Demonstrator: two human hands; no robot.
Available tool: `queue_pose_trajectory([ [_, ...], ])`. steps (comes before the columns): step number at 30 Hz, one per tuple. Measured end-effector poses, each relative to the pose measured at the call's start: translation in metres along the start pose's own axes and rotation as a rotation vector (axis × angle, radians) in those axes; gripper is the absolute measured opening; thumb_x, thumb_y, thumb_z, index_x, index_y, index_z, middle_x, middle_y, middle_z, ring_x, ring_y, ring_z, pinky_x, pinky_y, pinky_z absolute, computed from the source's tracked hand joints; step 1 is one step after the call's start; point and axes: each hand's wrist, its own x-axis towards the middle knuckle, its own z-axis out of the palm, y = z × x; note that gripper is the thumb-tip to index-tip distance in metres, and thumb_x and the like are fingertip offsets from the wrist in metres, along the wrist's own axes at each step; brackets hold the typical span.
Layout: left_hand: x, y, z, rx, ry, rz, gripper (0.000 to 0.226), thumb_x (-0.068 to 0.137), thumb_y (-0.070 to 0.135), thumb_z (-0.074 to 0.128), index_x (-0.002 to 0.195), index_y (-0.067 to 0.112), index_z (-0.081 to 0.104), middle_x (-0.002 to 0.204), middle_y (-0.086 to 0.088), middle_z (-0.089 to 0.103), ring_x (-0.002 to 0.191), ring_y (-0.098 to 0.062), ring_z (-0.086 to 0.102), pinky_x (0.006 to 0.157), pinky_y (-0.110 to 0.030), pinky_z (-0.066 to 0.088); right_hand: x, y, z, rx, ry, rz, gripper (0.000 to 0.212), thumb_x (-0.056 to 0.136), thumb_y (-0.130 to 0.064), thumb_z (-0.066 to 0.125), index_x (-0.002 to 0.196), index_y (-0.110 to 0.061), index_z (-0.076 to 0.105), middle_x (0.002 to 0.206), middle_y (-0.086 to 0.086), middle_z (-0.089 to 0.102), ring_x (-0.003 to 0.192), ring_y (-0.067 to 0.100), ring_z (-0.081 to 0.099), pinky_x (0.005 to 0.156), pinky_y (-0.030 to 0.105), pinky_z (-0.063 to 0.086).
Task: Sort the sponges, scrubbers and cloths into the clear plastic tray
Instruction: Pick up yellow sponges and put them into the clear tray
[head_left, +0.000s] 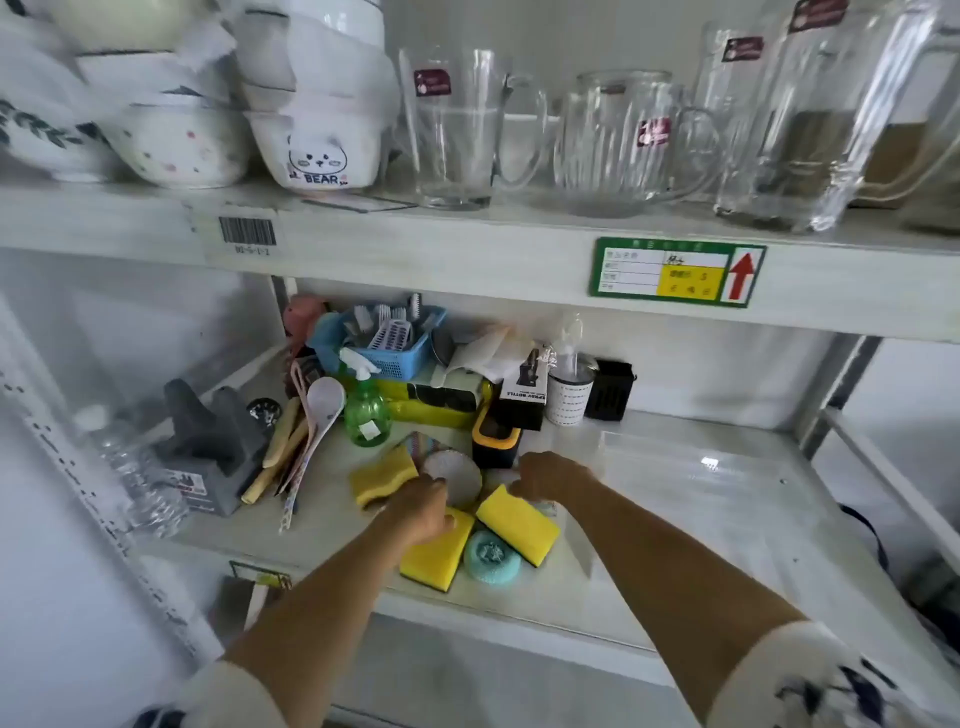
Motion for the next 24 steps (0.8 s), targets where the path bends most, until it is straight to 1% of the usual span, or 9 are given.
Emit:
queue_pose_trajectory([
  [4,0.008,0.002,0.013,0.048,0.063,-0.048,0.049,0.091,0.038,0.056,0.128,0.006,0.049,0.135,-0.018,0.047,0.124,-0.033,0.048,0.101,-0.041,0.046,0.014,0.005,0.01,0.018,-0.059,-0.002,0.058,0.09,-0.042,0.054,0.137,-0.01,0.043,0.138,0.012,0.052,0.126,0.03,0.051,0.101,0.043,0.045],
  [8,0.015,0.005,0.023,0.075,0.046,-0.142,0.051,0.089,0.042,0.058,0.126,0.009,0.052,0.135,-0.016,0.042,0.122,-0.033,0.047,0.098,-0.047,0.049,0.031,0.012,0.023,-0.006,-0.1,-0.036,0.064,0.086,-0.05,0.056,0.138,-0.015,0.044,0.139,0.008,0.052,0.124,0.028,0.052,0.101,0.043,0.046],
  [11,0.018,0.005,0.031,0.03,0.032,-0.159,0.051,0.089,0.039,0.06,0.128,0.008,0.051,0.141,-0.017,0.037,0.125,-0.033,0.046,0.099,-0.044,0.048,0.037,0.014,0.029,-0.025,-0.139,-0.056,0.064,0.088,-0.053,0.055,0.137,-0.013,0.046,0.14,0.01,0.05,0.124,0.029,0.051,0.101,0.044,0.046],
  [14,0.019,0.004,0.039,0.035,0.031,-0.163,0.056,0.088,0.039,0.06,0.133,0.01,0.046,0.144,-0.017,0.034,0.129,-0.034,0.043,0.1,-0.047,0.046,0.038,0.014,0.034,-0.026,-0.172,-0.078,0.069,0.09,-0.052,0.054,0.143,-0.012,0.038,0.148,0.01,0.042,0.132,0.029,0.044,0.107,0.043,0.041],
  [16,0.02,0.004,0.041,0.045,0.036,-0.179,0.057,0.087,0.04,0.061,0.133,0.01,0.046,0.143,-0.018,0.037,0.128,-0.036,0.044,0.098,-0.048,0.047,0.039,0.013,0.038,-0.035,-0.172,-0.097,0.072,0.09,-0.05,0.056,0.146,-0.011,0.034,0.15,0.01,0.041,0.135,0.029,0.042,0.109,0.04,0.039],
  [18,0.019,0.006,0.042,0.031,0.046,-0.19,0.056,0.086,0.038,0.063,0.131,0.009,0.046,0.138,-0.02,0.045,0.125,-0.036,0.048,0.096,-0.045,0.049,0.039,0.013,0.041,-0.021,-0.152,-0.113,0.076,0.088,-0.051,0.06,0.147,-0.012,0.034,0.15,0.011,0.042,0.135,0.028,0.042,0.109,0.039,0.039],
  [21,0.017,0.01,0.04,0.036,0.075,-0.195,0.058,0.083,0.034,0.067,0.129,0.007,0.045,0.128,-0.02,0.056,0.119,-0.036,0.053,0.09,-0.04,0.049,0.037,0.013,0.044,-0.011,-0.15,-0.131,0.08,0.085,-0.053,0.062,0.148,-0.015,0.032,0.151,0.01,0.04,0.136,0.029,0.041,0.108,0.042,0.04],
  [24,0.016,0.014,0.038,0.053,0.105,-0.193,0.065,0.082,0.036,0.068,0.133,0.008,0.04,0.125,-0.018,0.06,0.119,-0.034,0.054,0.089,-0.038,0.049,0.033,0.013,0.044,-0.04,-0.125,-0.132,0.083,0.082,-0.057,0.063,0.148,-0.019,0.03,0.153,0.008,0.038,0.137,0.029,0.039,0.109,0.044,0.039],
])
